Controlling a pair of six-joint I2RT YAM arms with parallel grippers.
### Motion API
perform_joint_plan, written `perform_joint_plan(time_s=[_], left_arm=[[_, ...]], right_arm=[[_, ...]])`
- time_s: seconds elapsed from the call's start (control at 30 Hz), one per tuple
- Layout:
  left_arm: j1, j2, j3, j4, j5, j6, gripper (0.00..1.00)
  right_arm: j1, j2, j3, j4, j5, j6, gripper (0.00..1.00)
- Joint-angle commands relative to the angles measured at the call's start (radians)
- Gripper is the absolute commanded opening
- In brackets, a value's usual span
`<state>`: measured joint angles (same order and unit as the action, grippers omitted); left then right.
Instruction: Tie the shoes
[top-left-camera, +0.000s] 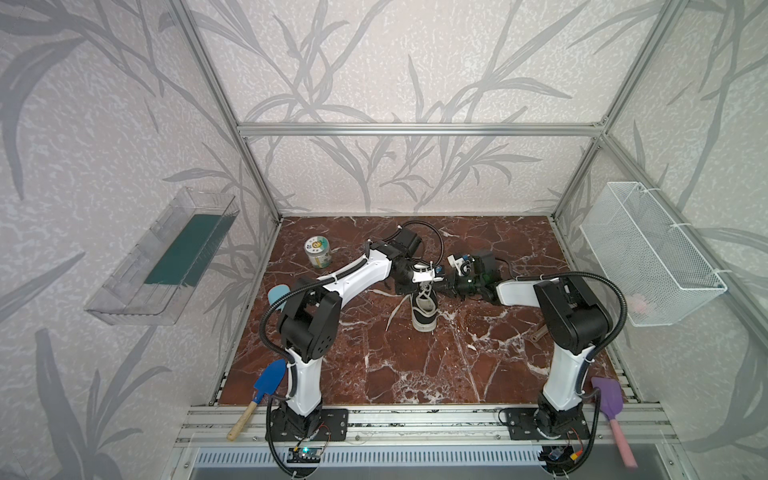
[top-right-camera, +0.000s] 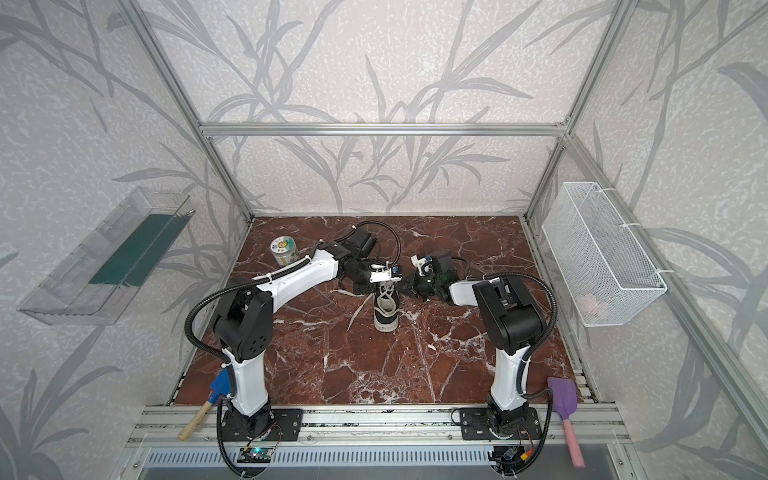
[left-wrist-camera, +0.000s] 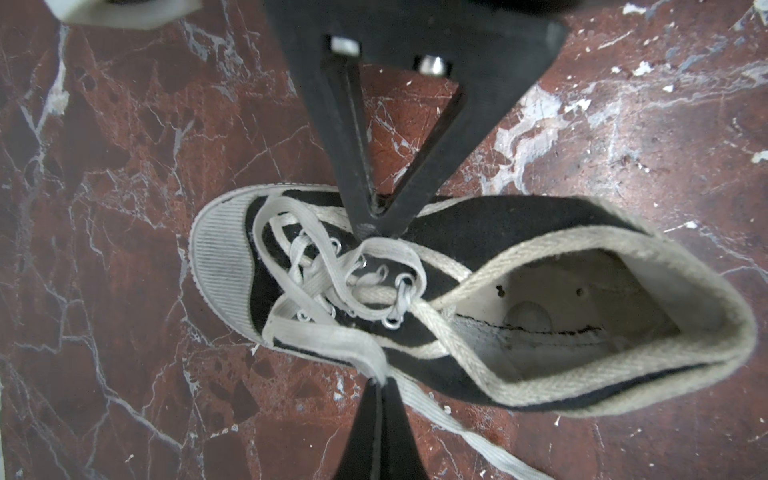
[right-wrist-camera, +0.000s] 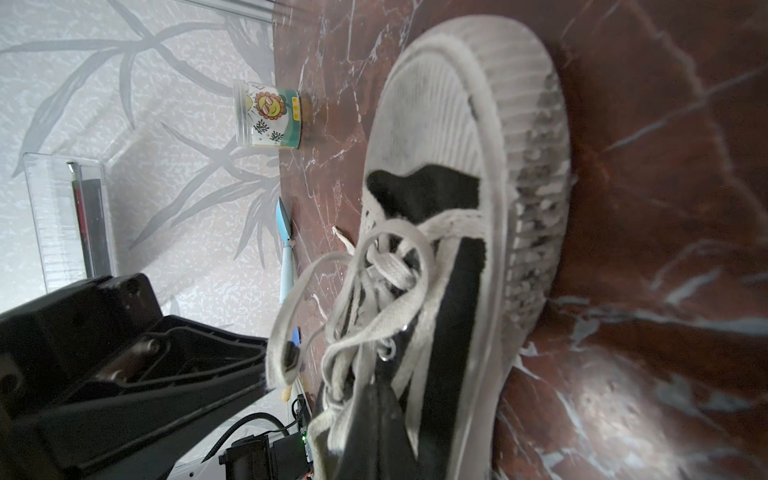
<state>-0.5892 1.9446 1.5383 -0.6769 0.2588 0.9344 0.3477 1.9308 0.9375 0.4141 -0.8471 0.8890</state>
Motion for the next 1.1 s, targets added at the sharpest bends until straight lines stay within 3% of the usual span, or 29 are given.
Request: perform_joint_plan(time_s=[0.0, 0.47, 0.7, 0.93, 1.07], left_arm=[[-0.007, 0.026, 0.037, -0.031, 0.004, -0.004, 0.0], [-0.015, 0.043, 0.057, -0.059, -0.005, -0.016, 0.0], [-0.02, 0.051, 0.059, -0.068, 0.0, -0.024, 0.0], [-0.02, 0.041, 0.056, -0.066, -0.013, -0.049, 0.0], [-0.019, 0.03, 0.05, -0.049, -0.013, -0.055, 0.0]], right_arm=[[0.005, 0.025, -0.024, 0.114, -0.048, 0.063, 0.02], [0.007, 0.069, -0.061, 0.367, -0.099, 0.211, 0.01], [0.01, 0.077, -0.063, 0.368, -0.102, 0.204, 0.03], [-0.013, 0.013, -0.058, 0.199, -0.068, 0.113, 0.16], [-0.015, 0.014, -0.055, 0.203, -0.074, 0.122, 0.22]])
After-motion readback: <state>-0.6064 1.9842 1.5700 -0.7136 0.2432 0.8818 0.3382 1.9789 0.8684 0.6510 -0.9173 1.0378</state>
